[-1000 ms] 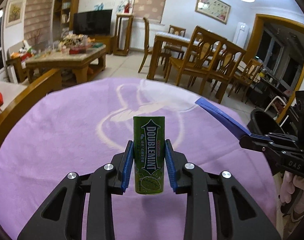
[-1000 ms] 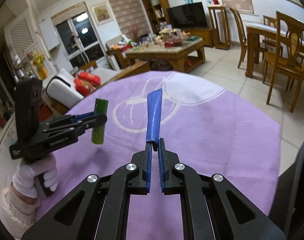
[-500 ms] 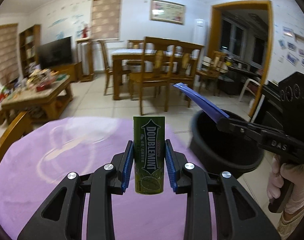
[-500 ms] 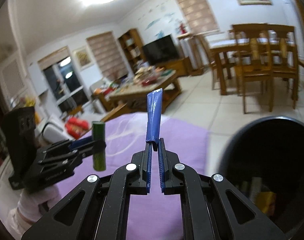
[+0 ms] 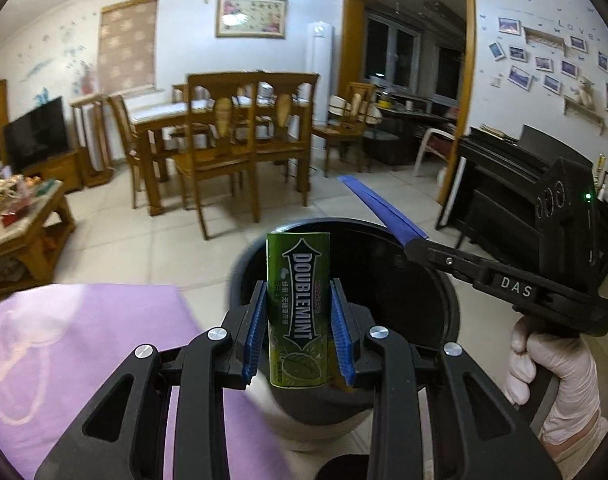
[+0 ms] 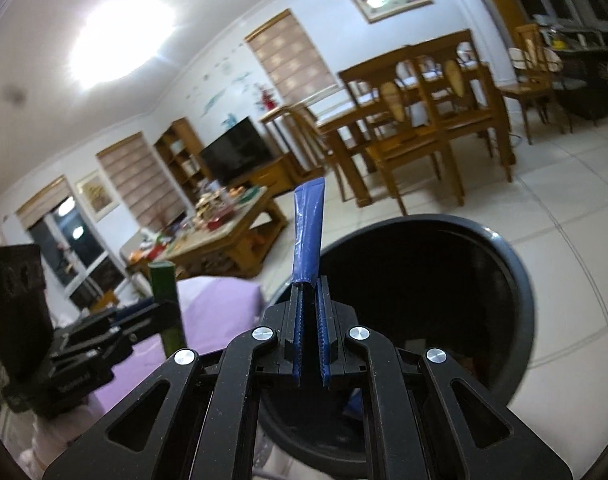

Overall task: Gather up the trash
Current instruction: 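Carry the gum pack and blue stick over the black bin, then open both tools to drop the gum pack and stick into the bin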

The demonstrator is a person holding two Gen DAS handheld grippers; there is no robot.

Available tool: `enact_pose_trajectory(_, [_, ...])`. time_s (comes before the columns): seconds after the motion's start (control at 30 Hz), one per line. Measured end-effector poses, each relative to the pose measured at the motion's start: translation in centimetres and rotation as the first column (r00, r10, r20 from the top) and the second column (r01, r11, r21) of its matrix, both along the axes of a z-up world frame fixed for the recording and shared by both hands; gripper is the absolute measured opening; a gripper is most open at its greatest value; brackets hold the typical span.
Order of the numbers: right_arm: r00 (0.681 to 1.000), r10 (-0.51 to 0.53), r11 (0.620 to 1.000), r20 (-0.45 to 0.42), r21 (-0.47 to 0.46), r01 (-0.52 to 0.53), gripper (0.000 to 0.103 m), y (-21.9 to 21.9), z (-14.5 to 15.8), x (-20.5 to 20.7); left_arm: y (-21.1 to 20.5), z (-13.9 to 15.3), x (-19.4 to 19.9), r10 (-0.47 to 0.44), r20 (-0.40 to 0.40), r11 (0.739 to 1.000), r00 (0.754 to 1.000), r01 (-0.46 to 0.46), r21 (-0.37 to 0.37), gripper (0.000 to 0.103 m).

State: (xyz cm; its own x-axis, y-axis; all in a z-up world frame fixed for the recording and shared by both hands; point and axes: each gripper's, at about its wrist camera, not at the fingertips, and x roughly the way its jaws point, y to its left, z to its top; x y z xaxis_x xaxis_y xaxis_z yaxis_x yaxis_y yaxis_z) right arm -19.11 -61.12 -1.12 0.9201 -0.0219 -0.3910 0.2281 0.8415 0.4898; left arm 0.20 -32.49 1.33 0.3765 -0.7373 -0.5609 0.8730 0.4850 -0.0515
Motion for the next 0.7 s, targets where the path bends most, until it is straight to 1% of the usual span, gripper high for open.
enact_pose_trajectory(0.17, [0.998,-0.062,0.998,-0.034,-0.002,0.061,0.008,-2.8,-1.7,-1.3,-3.6,-1.9,-0.2,-0.054,-0.044,0.998,0.998,0.055,0.025,0.031])
enact_pose_trajectory(0.37, [0.993,-0.090,0.995,-0.071,0.028,0.092,0.008,-4.7,-3.7,-0.8,-6.4,-4.6,0.1,-0.079,-0.097,0.993,0.992,0.086,0.076,0.031])
enact_pose_trajectory(0.57, [0.989,-0.107,0.992,-0.105,0.049,0.113,0.008,-4.9,-4.9,-0.4,-7.2,-6.1,0.7,-0.076,-0.141,0.991,0.987,0.091,0.102,0.031])
enact_pose_trajectory(0.7, [0.987,-0.109,0.992,-0.119,0.057,0.116,0.008,-5.1,-5.4,-0.1,-8.0,-6.5,0.7,-0.080,-0.153,0.989,0.985,0.098,0.115,0.031])
